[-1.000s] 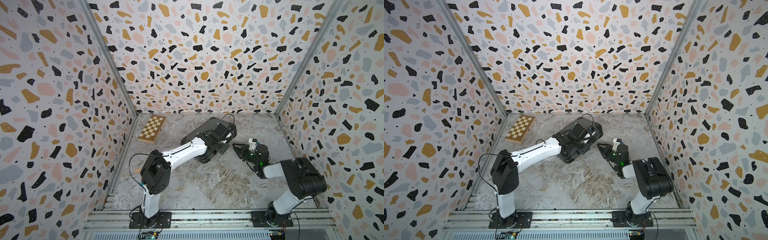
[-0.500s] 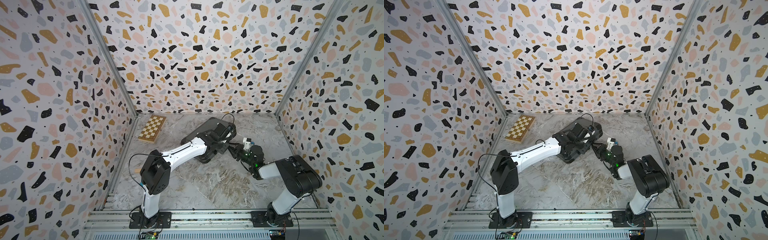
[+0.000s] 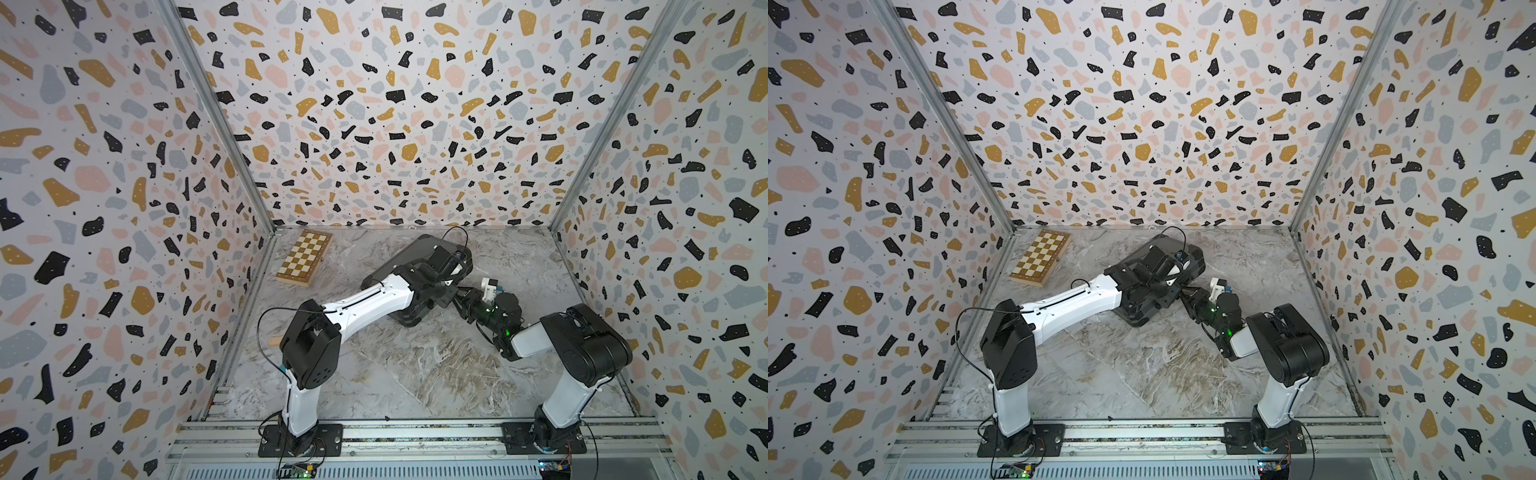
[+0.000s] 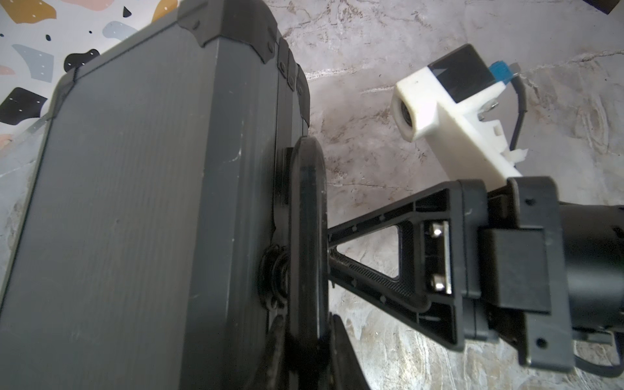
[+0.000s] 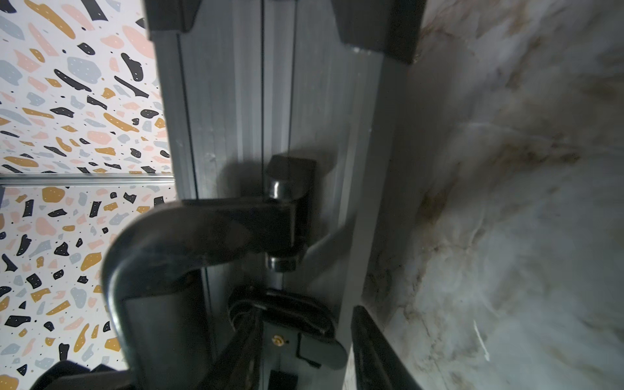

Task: Open the poker set cases
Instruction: Open the fastener on the poker set case.

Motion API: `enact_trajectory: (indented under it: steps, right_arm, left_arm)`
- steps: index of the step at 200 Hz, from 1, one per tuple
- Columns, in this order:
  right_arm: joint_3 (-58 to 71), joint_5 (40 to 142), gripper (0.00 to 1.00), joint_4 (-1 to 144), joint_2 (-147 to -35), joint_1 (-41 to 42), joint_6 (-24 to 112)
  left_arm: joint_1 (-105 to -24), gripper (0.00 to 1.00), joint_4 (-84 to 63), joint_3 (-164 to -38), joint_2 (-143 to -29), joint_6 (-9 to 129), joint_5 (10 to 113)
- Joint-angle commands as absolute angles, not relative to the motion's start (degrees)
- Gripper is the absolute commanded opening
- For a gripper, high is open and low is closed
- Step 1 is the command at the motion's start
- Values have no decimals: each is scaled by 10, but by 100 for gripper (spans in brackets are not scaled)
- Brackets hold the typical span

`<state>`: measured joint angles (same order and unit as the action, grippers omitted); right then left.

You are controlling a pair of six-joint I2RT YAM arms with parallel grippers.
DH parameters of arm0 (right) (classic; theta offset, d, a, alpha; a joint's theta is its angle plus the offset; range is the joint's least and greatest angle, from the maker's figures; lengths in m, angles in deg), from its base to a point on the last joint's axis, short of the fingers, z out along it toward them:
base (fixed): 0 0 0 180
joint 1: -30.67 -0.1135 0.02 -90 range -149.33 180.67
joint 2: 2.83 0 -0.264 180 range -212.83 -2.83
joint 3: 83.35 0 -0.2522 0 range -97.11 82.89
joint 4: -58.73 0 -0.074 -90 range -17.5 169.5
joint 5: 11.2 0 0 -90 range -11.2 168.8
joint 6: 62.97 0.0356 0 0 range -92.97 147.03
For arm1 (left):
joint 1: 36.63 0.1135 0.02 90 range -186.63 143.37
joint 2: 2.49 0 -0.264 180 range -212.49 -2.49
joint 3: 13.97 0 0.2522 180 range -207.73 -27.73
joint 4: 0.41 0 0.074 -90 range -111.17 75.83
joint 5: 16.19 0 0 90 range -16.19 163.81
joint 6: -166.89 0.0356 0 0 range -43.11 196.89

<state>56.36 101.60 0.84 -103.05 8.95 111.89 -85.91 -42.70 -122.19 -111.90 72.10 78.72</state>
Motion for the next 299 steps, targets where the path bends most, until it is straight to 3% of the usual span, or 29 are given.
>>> enact_trajectory:
  steps: [1,51,114,195,259,299]
  right_arm:
    - [547,1004,45,-19,-1025,81,1128]
    - [554,994,44,-16,-1020,75,1131]
    - [560,992,50,-43,-1037,69,1142]
    - [561,991,52,27,-1002,65,1111]
    - [554,990,44,18,-995,65,1120]
    - [546,991,32,12,-996,64,1125]
  left_arm:
    - [-855,0,-285,-1274,-1051,671,810]
    - [-854,0,-282,-1277,-1055,670,810]
    - [-854,0,-282,-1286,-1057,672,811]
    - [-855,0,-292,-1307,-1070,691,822]
    - [-855,0,-293,-1301,-1074,686,816]
    - [-855,0,-285,-1282,-1071,682,815]
